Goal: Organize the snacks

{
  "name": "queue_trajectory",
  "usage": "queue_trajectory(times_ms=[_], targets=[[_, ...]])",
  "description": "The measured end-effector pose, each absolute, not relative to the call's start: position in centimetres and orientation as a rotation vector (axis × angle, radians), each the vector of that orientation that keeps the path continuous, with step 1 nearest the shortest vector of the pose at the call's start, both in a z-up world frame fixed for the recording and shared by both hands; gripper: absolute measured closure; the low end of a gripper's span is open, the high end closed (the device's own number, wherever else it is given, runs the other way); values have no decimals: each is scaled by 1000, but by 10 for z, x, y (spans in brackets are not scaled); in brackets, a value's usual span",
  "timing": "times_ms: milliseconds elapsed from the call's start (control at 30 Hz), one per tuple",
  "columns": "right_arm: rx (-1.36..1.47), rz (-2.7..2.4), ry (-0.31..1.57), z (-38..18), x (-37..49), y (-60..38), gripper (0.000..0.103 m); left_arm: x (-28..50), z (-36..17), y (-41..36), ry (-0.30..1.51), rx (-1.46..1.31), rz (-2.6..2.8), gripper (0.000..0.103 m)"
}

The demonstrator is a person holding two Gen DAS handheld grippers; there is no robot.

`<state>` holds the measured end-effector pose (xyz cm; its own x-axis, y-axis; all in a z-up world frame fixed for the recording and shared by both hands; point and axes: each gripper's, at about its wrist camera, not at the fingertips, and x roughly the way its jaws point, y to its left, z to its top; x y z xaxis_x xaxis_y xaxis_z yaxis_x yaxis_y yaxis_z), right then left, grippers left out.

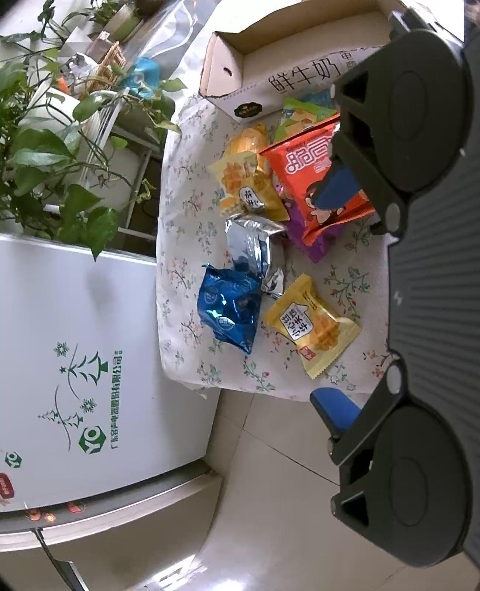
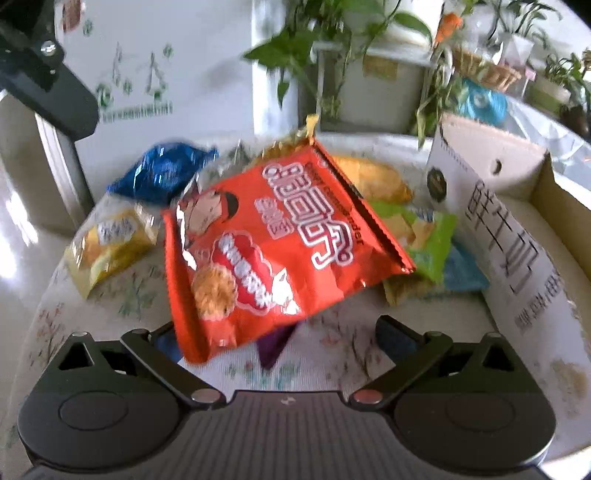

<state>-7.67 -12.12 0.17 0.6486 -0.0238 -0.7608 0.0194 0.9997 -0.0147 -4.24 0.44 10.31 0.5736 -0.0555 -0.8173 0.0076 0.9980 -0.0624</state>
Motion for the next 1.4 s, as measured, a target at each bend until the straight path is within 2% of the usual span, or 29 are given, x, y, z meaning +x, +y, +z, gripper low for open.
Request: queue_trajectory(times_ms=[267,600,833,1167,1400], targets=[[25,-14,1116,18,-73,-125,0,-41,101,8,968,-46,-11,1],[76,-11,1070,66,-93,-146,0,-40,101,12,970,-34,-15,1],[227,-51,1141,95,-84,-174,0,-46,104,12,974,-26,-40,1],[154,-126,1148,114,-73,-168,0,-52,111,17,992,-19,8,1],[97,-146,1123,108,-52,-169,0,-49,104,4,1007,22,28,1]])
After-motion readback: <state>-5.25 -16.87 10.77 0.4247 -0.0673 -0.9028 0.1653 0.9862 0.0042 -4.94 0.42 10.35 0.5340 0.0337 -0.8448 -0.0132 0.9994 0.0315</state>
